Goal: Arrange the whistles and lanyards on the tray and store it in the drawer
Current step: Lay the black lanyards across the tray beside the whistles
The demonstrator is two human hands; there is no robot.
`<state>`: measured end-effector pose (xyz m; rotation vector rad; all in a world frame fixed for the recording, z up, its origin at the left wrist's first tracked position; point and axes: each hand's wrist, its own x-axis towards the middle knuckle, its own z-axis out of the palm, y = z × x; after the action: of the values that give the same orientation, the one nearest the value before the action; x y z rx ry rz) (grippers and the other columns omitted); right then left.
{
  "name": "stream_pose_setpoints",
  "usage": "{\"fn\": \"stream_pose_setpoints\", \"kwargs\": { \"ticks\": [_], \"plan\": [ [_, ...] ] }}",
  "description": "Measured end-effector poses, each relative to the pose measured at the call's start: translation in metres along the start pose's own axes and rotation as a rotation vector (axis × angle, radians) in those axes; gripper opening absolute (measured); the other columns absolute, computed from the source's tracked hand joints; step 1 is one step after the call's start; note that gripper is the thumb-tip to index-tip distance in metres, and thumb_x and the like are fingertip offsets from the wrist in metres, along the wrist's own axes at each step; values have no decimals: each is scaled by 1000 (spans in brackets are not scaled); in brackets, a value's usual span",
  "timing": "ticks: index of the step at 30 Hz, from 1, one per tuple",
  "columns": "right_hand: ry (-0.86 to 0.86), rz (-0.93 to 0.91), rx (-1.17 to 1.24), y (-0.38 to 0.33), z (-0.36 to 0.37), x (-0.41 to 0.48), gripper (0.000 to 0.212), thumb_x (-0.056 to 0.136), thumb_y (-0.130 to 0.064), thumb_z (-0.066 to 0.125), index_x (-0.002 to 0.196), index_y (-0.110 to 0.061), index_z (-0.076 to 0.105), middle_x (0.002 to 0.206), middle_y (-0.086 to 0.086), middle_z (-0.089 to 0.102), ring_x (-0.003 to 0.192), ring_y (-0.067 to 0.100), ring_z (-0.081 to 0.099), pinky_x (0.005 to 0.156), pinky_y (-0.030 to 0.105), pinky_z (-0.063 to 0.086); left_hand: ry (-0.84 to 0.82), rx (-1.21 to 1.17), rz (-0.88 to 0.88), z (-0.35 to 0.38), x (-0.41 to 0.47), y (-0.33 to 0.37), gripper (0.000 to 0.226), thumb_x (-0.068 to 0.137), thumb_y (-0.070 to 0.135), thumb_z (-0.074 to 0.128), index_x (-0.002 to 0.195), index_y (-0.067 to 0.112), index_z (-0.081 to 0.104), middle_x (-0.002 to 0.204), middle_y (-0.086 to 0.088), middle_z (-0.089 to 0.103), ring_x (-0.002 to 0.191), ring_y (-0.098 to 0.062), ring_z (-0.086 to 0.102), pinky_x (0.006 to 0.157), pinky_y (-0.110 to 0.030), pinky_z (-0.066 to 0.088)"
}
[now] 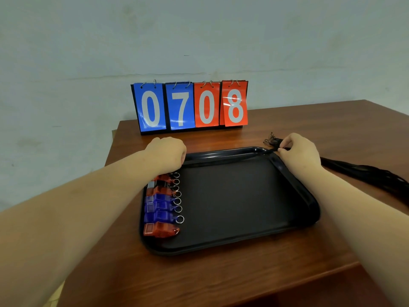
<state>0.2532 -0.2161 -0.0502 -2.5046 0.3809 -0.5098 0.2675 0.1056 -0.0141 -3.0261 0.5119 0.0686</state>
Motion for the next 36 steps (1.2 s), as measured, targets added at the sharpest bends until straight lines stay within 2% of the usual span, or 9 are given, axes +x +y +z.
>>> {"fn": "stream_pose_setpoints", "kwargs": {
  "ticks": [6, 10, 14, 19, 22, 26, 31, 34, 36],
  "plan": [
    [-46, 5, -1, -3, 1, 6, 19, 89, 1, 52, 90, -13, 64, 99, 0, 58, 85, 17, 50, 72, 27, 38, -8, 47, 2, -1, 1, 1, 10, 92, 17, 59, 89, 21, 67, 93, 1, 66, 89, -17, 60, 78, -29, 43],
    [-105, 11, -19, -3, 3, 11, 22, 90, -1, 52, 98, -13, 68, 102, -2, 58, 89, 18, 53, 79, 29, 44, -28, 78, -11, -2, 3, 1, 7, 92, 17, 60, 88, 21, 65, 94, 1, 66, 88, -17, 60, 82, -31, 46],
    [-138, -18, -50, -2, 3, 8, 20, 91, -7, 51, 99, -16, 66, 100, -3, 58, 91, 22, 60, 83, 37, 52, -39, 88, -14, -2, 3, 2, 8, 92, 18, 59, 87, 22, 64, 93, 1, 65, 88, -17, 59, 83, -32, 44],
    [-135, 4, -60, 3, 0, 5, 20, 93, -8, 47, 94, -18, 65, 93, 1, 62, 85, 22, 60, 77, 36, 52, -38, 86, -17, -6, 2, 5, 7, 92, 18, 60, 87, 22, 63, 92, 1, 65, 89, -17, 59, 85, -32, 46],
    [-103, 5, -36, 9, -6, 3, 21, 93, -7, 46, 91, -18, 64, 88, -2, 60, 77, 18, 56, 69, 31, 45, -5, 77, -17, -9, 2, 9, 3, 91, 20, 61, 90, 22, 63, 92, 2, 64, 91, -16, 58, 88, -32, 46],
    [-24, 21, 8, 22, -21, 1, 23, 94, -6, 44, 91, -18, 63, 88, 1, 63, 72, 20, 58, 63, 30, 46, 89, 90, 20, -13, 5, 21, 4, 91, 24, 62, 95, 24, 61, 95, 4, 62, 91, -13, 56, 81, -28, 43],
    [95, 45, 14, 56, -40, -6, 15, 93, -9, 50, 95, -20, 60, 92, 0, 61, 70, 15, 55, 52, 24, 36, 175, 44, 96, -16, 9, 56, 8, 93, 27, 61, 101, 25, 61, 98, 3, 59, 92, -13, 54, 79, -25, 43],
    [75, 46, -42, 81, -44, -13, 15, 92, -14, 58, 107, -17, 62, 98, 1, 61, 80, 17, 56, 66, 27, 42, 190, -3, 154, -17, 12, 84, 11, 94, 27, 61, 104, 24, 62, 100, 3, 60, 92, -14, 57, 84, -28, 50],
    [64, 11, -86, 93, -45, -17, 19, 92, -24, 64, 110, -16, 65, 102, 1, 61, 87, 16, 57, 74, 29, 46, 207, -21, 197, -19, 14, 104, 11, 95, 28, 59, 105, 24, 63, 101, 3, 60, 93, -14, 58, 87, -29, 50]
  ]
}}
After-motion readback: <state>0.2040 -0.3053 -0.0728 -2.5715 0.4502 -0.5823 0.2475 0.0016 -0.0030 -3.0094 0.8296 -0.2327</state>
